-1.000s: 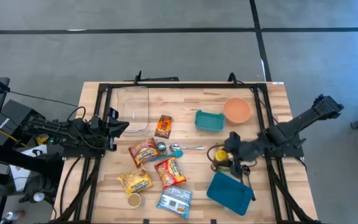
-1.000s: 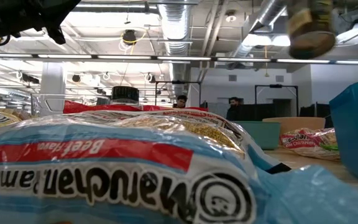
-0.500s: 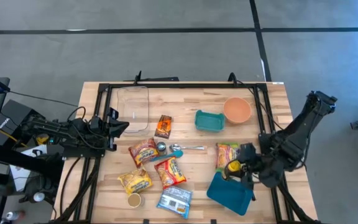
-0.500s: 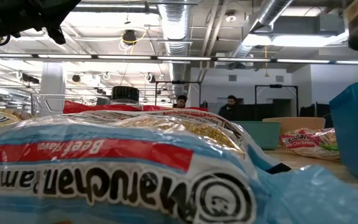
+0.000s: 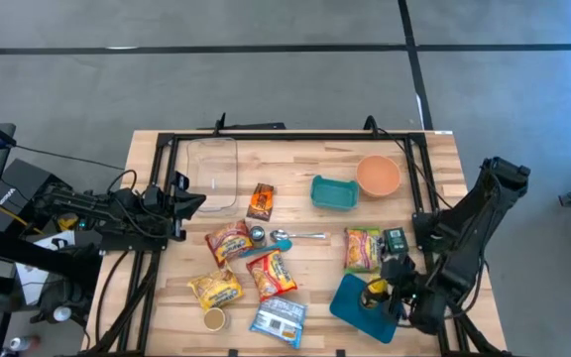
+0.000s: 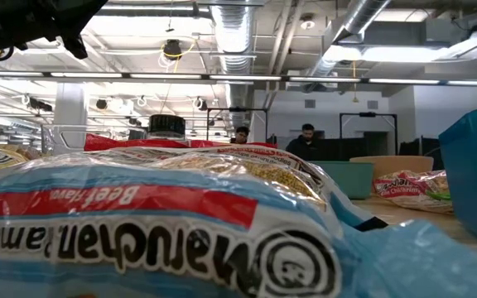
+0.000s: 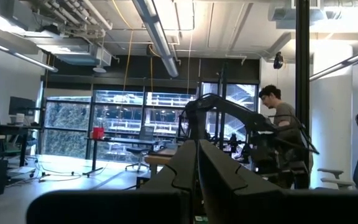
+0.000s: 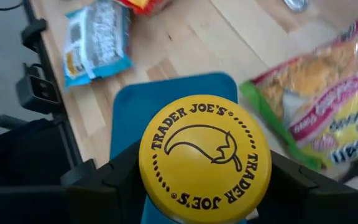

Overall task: Pick & Place Food Item
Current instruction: Put the yellow seasoning bottle into the blue bin

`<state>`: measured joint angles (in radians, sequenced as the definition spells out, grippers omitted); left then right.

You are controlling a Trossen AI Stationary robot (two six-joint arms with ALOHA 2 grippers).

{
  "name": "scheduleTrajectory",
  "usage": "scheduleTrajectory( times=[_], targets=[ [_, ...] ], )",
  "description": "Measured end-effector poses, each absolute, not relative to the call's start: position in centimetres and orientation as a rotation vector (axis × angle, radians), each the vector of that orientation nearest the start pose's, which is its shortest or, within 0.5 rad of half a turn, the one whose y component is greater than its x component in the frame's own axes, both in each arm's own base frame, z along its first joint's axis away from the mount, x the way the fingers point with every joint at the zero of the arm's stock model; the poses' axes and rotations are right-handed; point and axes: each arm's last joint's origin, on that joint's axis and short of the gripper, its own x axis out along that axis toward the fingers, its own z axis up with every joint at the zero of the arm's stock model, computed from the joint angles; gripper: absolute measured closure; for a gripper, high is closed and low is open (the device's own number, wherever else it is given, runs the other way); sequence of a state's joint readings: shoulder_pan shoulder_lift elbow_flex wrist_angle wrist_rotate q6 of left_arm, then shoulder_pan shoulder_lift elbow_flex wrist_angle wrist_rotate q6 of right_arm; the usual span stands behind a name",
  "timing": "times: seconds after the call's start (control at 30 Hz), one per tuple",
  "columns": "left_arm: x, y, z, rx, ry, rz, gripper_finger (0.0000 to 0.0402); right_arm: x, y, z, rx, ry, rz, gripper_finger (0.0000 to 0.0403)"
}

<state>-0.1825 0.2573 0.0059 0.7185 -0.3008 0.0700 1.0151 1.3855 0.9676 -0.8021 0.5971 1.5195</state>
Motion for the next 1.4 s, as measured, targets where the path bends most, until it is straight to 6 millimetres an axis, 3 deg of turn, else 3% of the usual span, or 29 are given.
scheduleTrajectory(
  times=[0.57, 0.9, 1.4],
  targets=[
    [10.2, -1.0, 21.1, -0.046, -0.457, 0.135, 0.0389, 13.1, 23.0, 19.8, 0.576, 0.908, -0.425, 0.0184],
    [10.2, -1.0, 21.2, -0.045, -0.457, 0.135, 0.0389, 12.0, 23.5, 19.7, 0.588, 0.927, -0.411, 0.0184],
    [10.2, -1.0, 21.1, -0.045, -0.456, 0.134, 0.0389, 11.9, 23.4, 19.7, 0.584, 0.938, -0.424, 0.0172]
  ],
)
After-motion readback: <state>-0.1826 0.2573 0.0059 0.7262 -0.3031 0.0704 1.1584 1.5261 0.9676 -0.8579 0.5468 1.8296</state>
